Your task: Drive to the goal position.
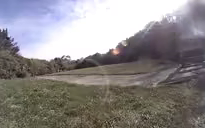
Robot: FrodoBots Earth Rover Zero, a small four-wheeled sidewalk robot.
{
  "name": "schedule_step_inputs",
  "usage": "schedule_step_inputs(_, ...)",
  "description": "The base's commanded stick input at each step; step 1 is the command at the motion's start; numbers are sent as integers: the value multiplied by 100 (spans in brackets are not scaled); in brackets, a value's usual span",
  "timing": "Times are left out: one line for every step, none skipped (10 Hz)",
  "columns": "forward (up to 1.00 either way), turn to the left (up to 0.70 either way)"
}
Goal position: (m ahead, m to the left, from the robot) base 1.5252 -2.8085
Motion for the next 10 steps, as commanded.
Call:
schedule_step_inputs(45,0)
schedule_step_inputs(45,0)
schedule_step_inputs(45,0)
schedule_step_inputs(45,0)
schedule_step_inputs(45,0)
schedule_step_inputs(45,0)
schedule_step_inputs(38,0)
schedule_step_inputs(8,0)
schedule_step_inputs(0,0)
schedule_step_inputs(0,0)
